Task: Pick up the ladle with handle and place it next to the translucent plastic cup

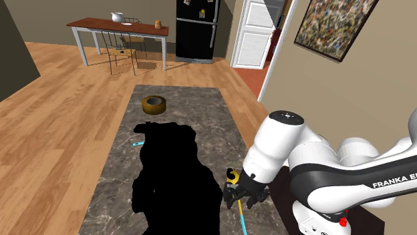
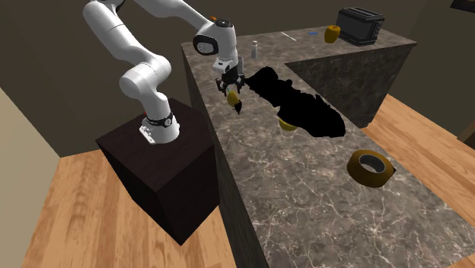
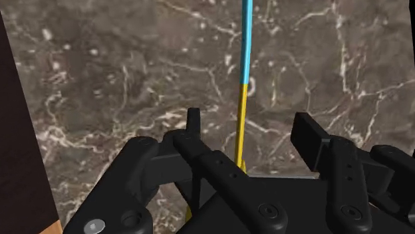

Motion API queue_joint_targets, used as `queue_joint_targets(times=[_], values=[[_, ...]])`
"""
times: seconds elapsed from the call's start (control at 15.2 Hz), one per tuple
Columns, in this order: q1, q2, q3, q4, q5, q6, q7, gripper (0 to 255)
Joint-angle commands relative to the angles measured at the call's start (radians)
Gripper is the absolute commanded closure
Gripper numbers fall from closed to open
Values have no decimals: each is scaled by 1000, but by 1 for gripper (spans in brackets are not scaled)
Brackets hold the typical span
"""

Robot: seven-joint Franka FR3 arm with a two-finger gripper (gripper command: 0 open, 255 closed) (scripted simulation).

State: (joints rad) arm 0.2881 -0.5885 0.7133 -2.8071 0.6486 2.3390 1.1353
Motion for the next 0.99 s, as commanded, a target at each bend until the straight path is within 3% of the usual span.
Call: queue_joint_targets(times=[0.0, 0.2, 0.46, 0.92], values=[[0, 0, 0, 0, 0, 0, 0, 0], [0, 0, 0, 0, 0, 0, 0, 0], [6, -126, -82, 50, -52, -179, 12, 0], [7, -126, -82, 50, -52, -179, 12, 0]])
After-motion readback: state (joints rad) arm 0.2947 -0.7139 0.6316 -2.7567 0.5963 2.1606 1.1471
